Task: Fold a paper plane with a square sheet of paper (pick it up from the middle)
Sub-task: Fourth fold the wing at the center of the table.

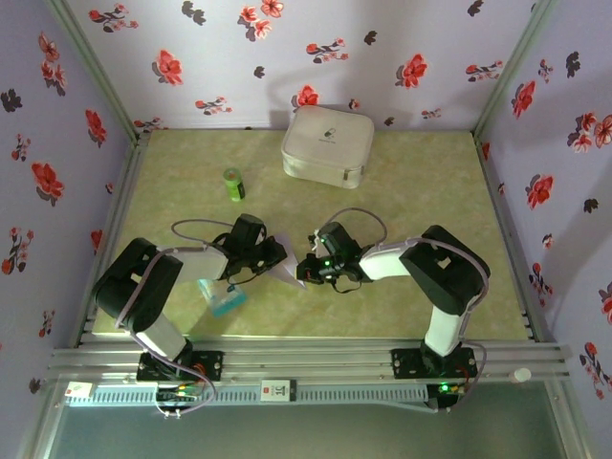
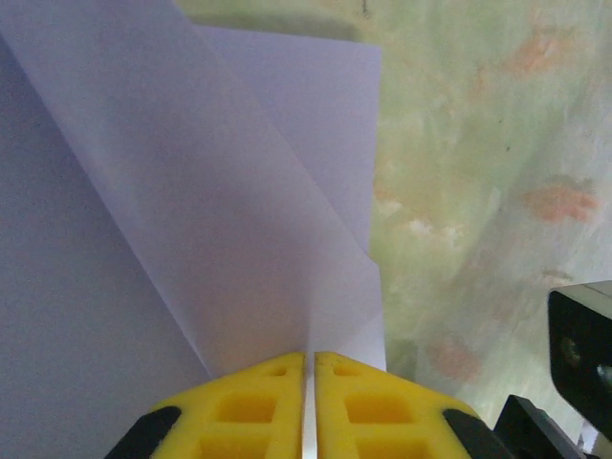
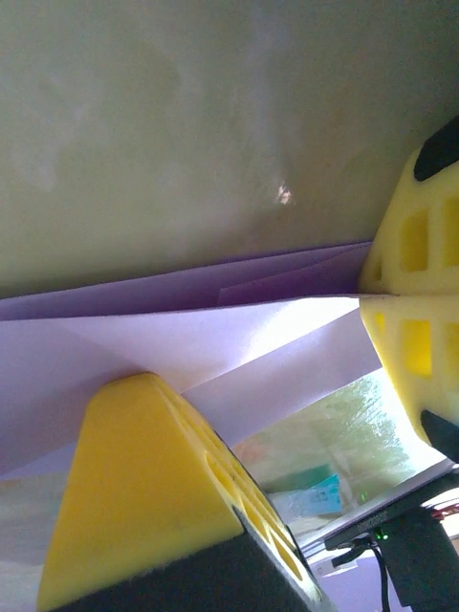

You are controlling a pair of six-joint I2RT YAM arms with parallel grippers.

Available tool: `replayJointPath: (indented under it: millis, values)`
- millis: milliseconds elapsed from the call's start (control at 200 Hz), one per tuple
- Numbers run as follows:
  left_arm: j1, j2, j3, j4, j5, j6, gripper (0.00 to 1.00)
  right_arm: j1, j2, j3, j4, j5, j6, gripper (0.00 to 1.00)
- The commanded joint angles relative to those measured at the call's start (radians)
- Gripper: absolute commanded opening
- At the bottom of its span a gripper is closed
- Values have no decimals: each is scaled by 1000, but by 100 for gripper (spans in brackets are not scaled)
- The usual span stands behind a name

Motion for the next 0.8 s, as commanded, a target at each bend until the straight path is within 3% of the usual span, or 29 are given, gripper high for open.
replayJointPath:
  millis: [0,795]
  values:
    - [11,19,27,-3,12,29,11,4,69,-9,-101,35,12,1]
    - [15,62,41,-10,21,31,12,-1,76,-6,-103,26,14,1]
